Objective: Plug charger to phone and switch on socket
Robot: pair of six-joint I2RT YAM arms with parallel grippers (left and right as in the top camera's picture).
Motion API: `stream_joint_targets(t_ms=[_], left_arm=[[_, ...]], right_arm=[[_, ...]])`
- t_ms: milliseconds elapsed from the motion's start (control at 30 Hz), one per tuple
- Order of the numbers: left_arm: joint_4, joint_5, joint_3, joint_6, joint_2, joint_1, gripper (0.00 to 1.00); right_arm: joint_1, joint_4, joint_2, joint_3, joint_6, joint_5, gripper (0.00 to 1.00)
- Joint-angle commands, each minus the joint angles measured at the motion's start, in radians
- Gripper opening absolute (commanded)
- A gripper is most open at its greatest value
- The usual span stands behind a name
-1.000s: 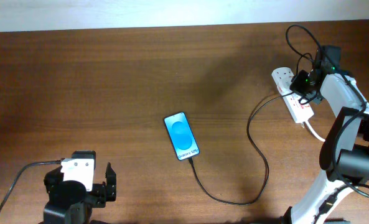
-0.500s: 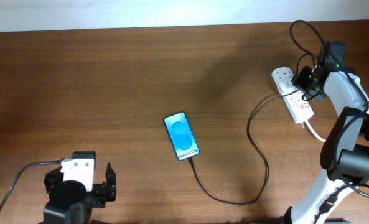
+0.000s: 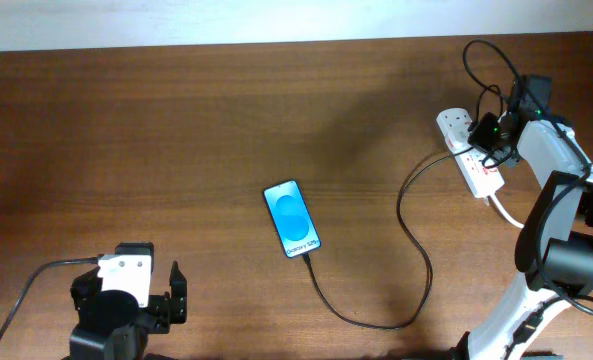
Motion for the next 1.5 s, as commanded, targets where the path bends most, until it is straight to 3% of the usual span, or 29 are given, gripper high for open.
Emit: stream_joint_targets(t_ms=[0,400,600,700,867,1100,1133,1200,1233,1367,1467], left_arm=[[0.002,-0.014,0.018,0.016,-0.004,0.002,0.99],[0.003,-0.014,0.018,0.016,-0.004,0.002,0.99],[0.003,-0.014,0.018,0.016,-0.004,0.002,0.99],[0.002,-0.014,0.018,0.016,-0.004,0.002,0.99],[0.002,-0.014,0.018,0.016,-0.004,0.002,0.99],[-0.064,-0.014,0.018,0.016,-0.004,0.002,0.99],[-0.064,-0.014,0.018,0.016,-0.004,0.002,0.99],[-0.064,-0.014,0.018,0.016,-0.004,0.002,0.99],[-0.064,-0.014,0.018,0.016,-0.004,0.002,0.99],[-0.064,-0.014,0.018,0.016,-0.004,0.002,0.99],[-0.064,-0.014,0.018,0.016,-0.004,0.002,0.99]], right_arm=[[0.047,-0.024,0.016,-0.018,0.004,-0.038,0.04],[0.055,-0.042,0.021,-0.041,0.004,-0.028,0.04],[0.158,-0.042,0.034,-0.047,0.023,-0.027,0.04],[0.151,-0.112,0.007,-0.032,0.030,0.111,0.04],[-0.011,-0.266,-0.235,-0.012,0.018,0.172,0.04],[-0.019,-0.391,-0.980,-0.012,-0.052,0.045,0.06],[-0.019,-0.402,-1.054,-0.012,-0.052,0.032,0.15],[-0.019,-0.449,-1.246,-0.012,-0.052,0.032,0.50],[-0.019,-0.471,-1.324,-0.012,-0.052,0.033,1.00],[-0.019,-0.621,-1.571,-0.012,-0.052,0.033,0.98],[-0.019,-0.783,-1.620,-0.012,-0.051,0.107,0.98]])
